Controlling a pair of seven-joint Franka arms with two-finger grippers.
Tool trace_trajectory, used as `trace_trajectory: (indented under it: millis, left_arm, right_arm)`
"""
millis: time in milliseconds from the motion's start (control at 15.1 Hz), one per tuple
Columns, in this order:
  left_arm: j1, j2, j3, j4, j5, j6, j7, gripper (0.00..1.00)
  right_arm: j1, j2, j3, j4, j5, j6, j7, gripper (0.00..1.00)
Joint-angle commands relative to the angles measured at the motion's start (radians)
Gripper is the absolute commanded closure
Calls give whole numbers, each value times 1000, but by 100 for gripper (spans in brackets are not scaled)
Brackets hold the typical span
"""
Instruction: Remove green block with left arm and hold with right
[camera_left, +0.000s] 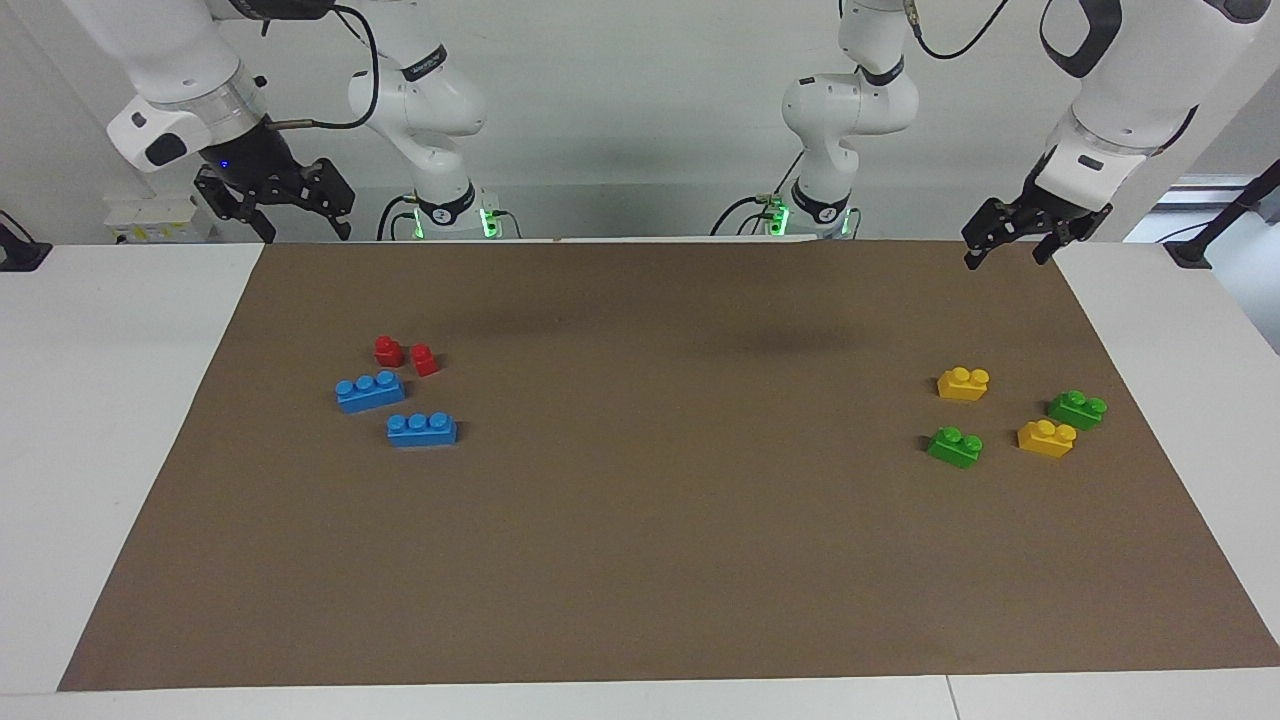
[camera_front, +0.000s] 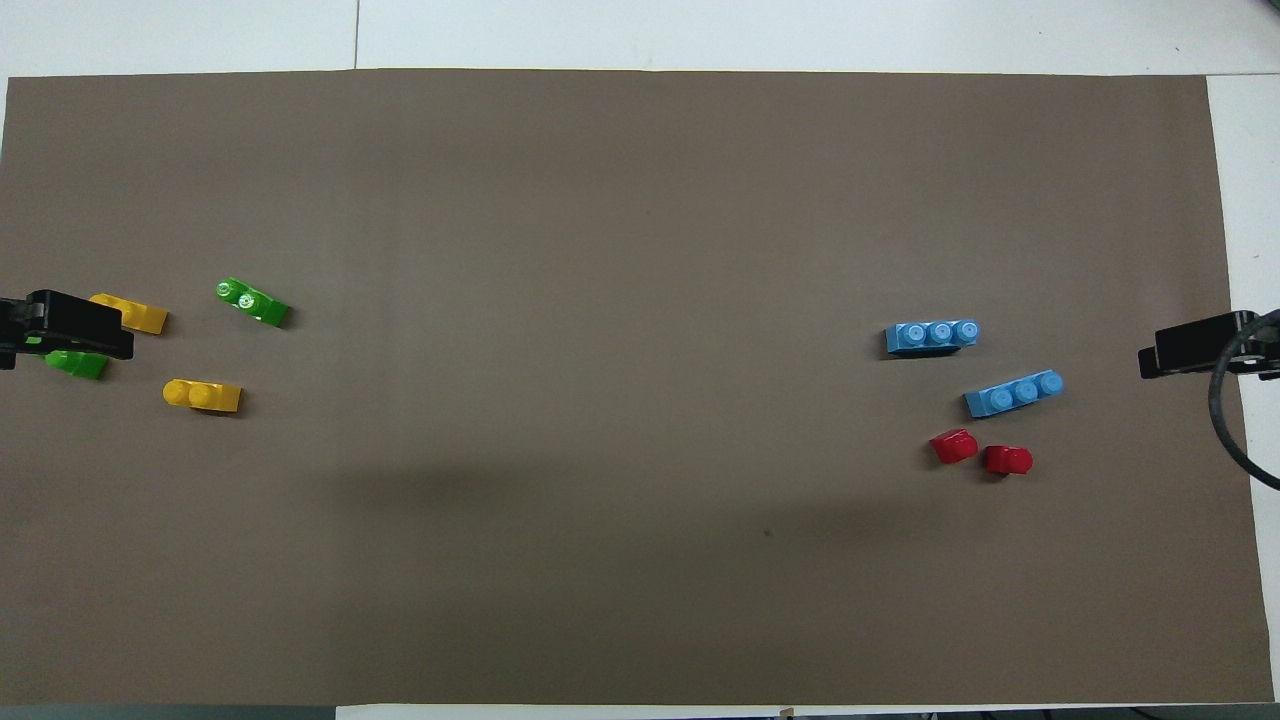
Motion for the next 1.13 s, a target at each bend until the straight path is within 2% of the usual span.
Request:
trace_trajectory:
  millis: [0, 265, 796, 1062]
  left_arm:
    - [-13, 10, 12, 24, -19, -22, 18, 0]
    - [-18, 7, 12, 37, -26, -22, 72, 0]
    - [-18, 4, 13, 37, -28, -29, 72, 0]
    - [-16, 2, 15, 37, -28, -31, 73, 0]
  right_arm:
    - [-1, 20, 3, 9, -29, 10, -23, 0]
    - [-1, 48, 3, 24, -40, 10, -23, 0]
    - [-3, 48, 3, 24, -41, 7, -23, 0]
    - [-1, 50, 3, 26, -87, 66, -20, 0]
